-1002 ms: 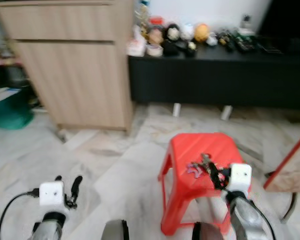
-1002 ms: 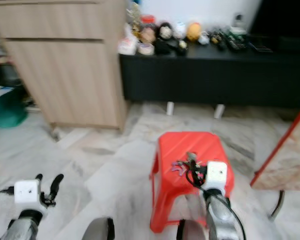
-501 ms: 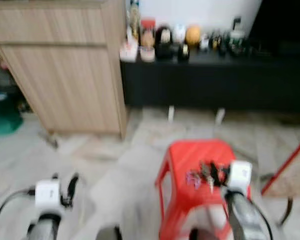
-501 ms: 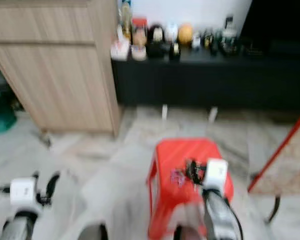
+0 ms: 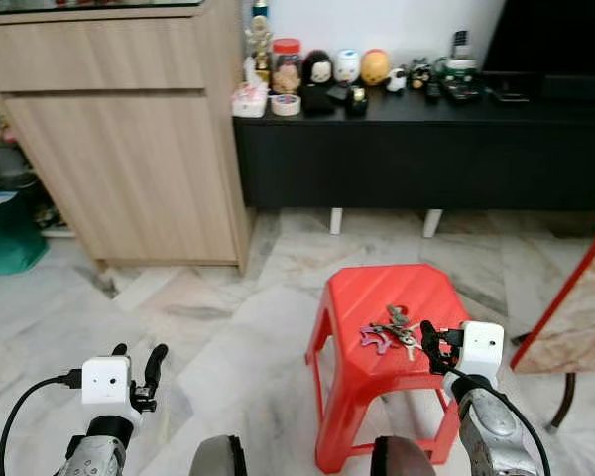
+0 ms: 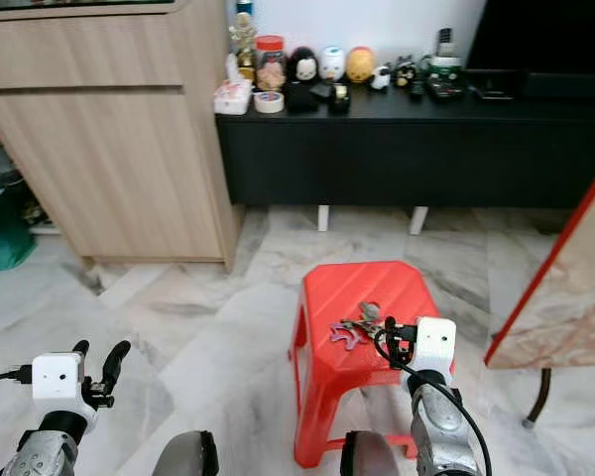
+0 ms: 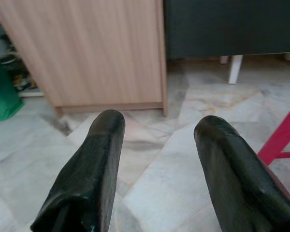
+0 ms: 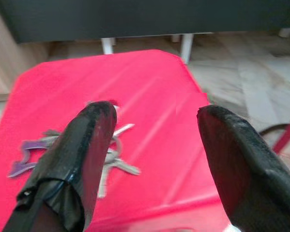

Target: Hang keys on a hook

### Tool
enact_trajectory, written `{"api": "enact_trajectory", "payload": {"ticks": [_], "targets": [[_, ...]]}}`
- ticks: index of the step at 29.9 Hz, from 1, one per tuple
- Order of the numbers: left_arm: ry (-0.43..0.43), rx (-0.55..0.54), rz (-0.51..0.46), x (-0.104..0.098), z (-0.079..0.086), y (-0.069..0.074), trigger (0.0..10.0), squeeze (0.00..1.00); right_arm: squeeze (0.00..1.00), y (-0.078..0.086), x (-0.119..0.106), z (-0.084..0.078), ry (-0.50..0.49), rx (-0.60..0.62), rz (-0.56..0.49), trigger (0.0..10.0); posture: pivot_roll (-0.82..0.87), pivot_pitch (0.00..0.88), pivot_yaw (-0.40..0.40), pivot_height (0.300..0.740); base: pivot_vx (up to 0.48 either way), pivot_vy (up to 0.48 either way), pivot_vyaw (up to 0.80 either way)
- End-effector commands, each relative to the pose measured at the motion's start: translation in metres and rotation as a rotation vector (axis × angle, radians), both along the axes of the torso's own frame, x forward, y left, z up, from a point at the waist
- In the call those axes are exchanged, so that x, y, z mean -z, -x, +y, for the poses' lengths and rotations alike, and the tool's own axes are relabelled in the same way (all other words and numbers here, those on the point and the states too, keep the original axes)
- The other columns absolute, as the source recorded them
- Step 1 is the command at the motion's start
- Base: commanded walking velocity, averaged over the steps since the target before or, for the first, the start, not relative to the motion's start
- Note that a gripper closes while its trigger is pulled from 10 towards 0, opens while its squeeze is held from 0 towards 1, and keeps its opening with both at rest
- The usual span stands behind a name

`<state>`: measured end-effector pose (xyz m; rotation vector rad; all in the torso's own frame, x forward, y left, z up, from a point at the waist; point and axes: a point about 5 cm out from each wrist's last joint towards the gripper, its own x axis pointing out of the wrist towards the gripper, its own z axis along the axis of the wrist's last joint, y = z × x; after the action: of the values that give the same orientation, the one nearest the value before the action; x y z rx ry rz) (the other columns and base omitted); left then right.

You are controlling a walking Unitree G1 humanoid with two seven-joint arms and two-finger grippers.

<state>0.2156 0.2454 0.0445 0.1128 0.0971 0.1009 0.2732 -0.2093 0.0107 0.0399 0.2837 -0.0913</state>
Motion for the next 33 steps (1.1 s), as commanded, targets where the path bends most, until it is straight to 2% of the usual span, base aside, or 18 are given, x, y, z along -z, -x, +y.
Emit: {"api": "enact_trajectory", "payload": {"ticks": [1, 17, 25, 29, 33], "targets": [[-0.01, 0.001, -0.006, -0.002, 0.002, 0.0, 10.0, 0.0, 0.0, -0.006, -0.005, -0.001, 0.0, 0.002, -0.021, 10.0, 0.09, 0.0, -0.013, 0.58, 0.311, 0.0, 0.0], [-0.018, 0.006, 0.003, -0.001, 0.003, 0.003, 10.0, 0.0, 0.0, -0.008, -0.005, 0.001, -0.005, 0.006, -0.025, 10.0, 0.11, 0.0, -0.009, 0.58, 0.32, 0.0, 0.0], [-0.013, -0.001, 0.012, 0.001, 0.004, 0.007, 10.0, 0.0, 0.0, -0.011, -0.007, 0.0, 0.004, 0.002, -0.028, 10.0, 0.11, 0.0, -0.01, 0.58, 0.0, 0.0, 0.0], [-0.012, 0.0, 0.016, 0.001, 0.004, 0.008, 10.0, 0.0, 0.0, -0.019, -0.01, -0.002, 0.087, -0.057, 0.015, 10.0, 0.1, 0.0, -0.008, 0.58, 0.0, 0.0, 0.0], [-0.01, 0.001, 0.02, 0.003, 0.002, 0.01, 10.0, 0.0, 0.0, -0.027, -0.015, -0.003, 0.096, -0.099, 0.021, 10.0, 0.11, 0.0, -0.013, 0.58, 0.0, 0.0, 0.0]]}}
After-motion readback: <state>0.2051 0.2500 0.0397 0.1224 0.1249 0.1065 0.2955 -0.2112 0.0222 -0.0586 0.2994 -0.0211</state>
